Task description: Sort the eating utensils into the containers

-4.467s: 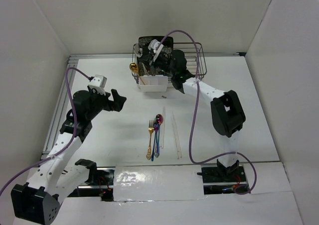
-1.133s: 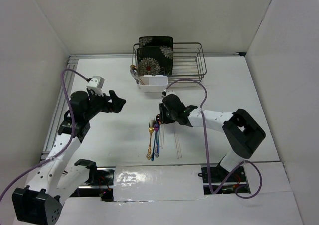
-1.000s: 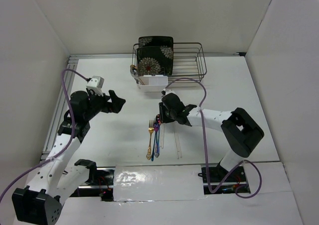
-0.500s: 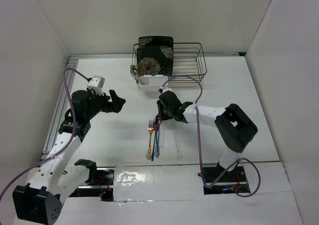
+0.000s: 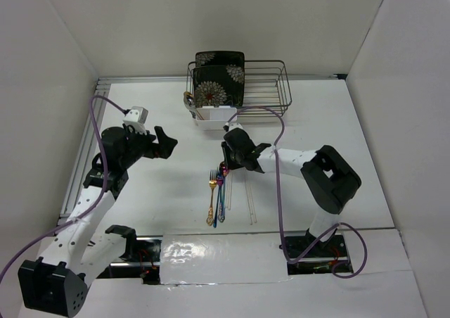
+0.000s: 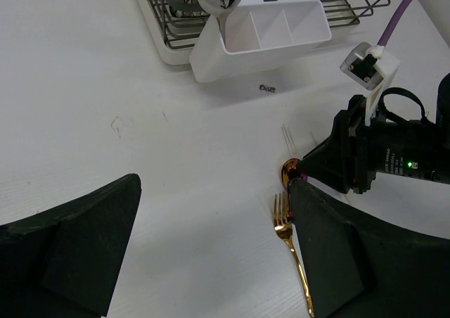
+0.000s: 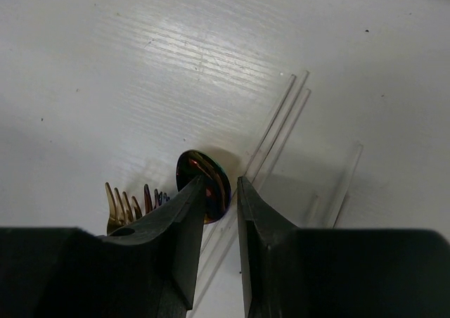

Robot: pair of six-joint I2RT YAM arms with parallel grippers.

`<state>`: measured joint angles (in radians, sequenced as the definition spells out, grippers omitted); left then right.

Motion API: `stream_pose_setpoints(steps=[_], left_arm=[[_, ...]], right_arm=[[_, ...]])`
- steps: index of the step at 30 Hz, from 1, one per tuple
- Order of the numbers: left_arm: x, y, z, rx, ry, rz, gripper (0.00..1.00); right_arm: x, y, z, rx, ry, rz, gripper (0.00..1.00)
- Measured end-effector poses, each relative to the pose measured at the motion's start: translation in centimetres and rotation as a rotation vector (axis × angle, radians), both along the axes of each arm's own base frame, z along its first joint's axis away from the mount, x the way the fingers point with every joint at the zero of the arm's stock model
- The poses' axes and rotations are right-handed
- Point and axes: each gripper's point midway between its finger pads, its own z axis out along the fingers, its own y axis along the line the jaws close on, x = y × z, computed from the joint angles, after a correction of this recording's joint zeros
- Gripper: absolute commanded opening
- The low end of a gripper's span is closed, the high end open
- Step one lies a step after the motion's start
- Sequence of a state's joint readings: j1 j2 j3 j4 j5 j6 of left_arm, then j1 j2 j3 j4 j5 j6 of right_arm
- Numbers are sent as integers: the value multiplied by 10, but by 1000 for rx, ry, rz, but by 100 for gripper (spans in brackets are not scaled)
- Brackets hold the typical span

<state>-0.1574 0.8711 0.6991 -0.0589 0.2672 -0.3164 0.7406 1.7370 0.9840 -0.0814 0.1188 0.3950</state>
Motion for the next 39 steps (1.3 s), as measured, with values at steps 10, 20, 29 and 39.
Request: stream_pose_setpoints(steps=[10,20,29,39], left_arm=[[1,0,-3,1,9,0,100],[1,0,-3,2,9,0,100],[-7,-17,-3,-5,28,-125,100],[-5,-59,5,-68,97,-415,98]], right_arm=[[-1,0,-10,-20,11,15,17],[4,6,-6,6,-5,25,0],[5,1,45,29,-123,71,0],[-1,4,182,213,-414,182,0]])
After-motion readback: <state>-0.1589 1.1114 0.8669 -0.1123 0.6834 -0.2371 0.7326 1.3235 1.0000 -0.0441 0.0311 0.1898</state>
